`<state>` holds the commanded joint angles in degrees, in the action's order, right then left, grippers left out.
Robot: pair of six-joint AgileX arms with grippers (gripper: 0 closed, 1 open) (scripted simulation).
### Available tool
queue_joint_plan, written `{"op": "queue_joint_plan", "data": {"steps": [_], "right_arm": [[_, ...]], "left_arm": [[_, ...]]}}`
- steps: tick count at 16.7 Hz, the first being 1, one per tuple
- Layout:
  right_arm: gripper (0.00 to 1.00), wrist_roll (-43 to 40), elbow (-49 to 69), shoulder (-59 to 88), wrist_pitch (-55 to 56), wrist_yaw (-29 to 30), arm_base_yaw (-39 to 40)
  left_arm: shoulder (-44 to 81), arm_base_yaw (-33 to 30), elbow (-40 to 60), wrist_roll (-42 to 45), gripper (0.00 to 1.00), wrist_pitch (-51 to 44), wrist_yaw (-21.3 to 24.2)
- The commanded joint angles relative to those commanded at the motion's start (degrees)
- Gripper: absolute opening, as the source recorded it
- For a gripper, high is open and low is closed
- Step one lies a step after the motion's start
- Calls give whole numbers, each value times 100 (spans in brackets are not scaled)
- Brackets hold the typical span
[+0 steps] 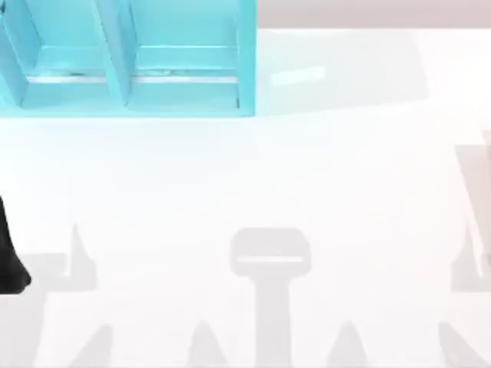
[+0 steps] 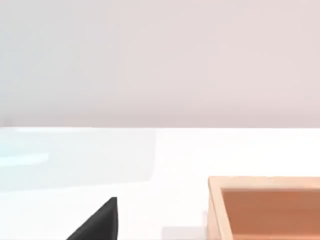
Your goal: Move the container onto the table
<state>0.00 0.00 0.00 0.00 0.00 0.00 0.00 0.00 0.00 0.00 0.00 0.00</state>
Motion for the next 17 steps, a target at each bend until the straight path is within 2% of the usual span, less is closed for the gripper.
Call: {"op": "queue_joint_plan", "data": {"steps": [4,8,12,17], "right_arm": [[100,-173,158,157,-117,4,-64],[100,-1238,1120,1134,-831,5,-465],[100,-3242,2613,2808,-2032,29,-1109],[100,-6723,4698,5449,-3922,0,-1962]], "left_arm": [[0,0,0,0,100,0,0],[0,0,0,0,100,0,0],[0,0,0,0,100,0,0],[0,0,0,0,100,0,0]]}}
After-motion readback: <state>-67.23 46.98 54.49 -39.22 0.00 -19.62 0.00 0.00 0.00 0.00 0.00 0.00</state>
